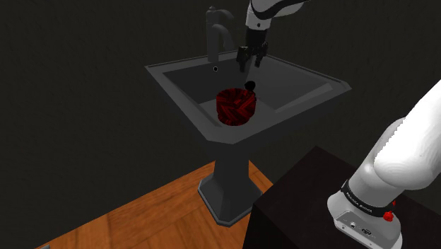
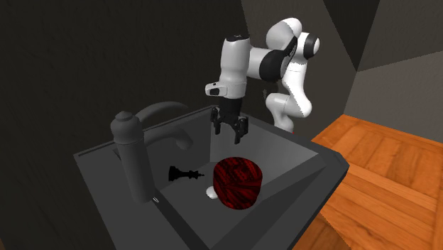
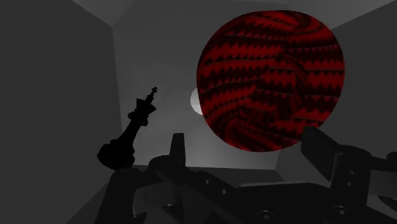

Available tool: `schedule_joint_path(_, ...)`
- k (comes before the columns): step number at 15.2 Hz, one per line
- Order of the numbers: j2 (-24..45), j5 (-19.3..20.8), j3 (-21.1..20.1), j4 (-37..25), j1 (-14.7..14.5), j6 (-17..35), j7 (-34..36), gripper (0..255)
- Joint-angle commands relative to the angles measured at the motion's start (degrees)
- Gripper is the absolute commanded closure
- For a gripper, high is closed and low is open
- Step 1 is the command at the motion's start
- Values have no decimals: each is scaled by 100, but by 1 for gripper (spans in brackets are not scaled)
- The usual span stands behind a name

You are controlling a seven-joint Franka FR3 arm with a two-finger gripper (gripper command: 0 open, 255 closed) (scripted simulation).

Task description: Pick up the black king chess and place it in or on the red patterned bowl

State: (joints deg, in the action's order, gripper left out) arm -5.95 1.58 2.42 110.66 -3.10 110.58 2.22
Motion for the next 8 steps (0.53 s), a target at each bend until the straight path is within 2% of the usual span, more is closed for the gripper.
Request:
schedule_joint_path(1,-4,-28,121,296,88,343,-292,0)
schedule_joint_path(8,278,-215,540,983,394,1436,-1351,0)
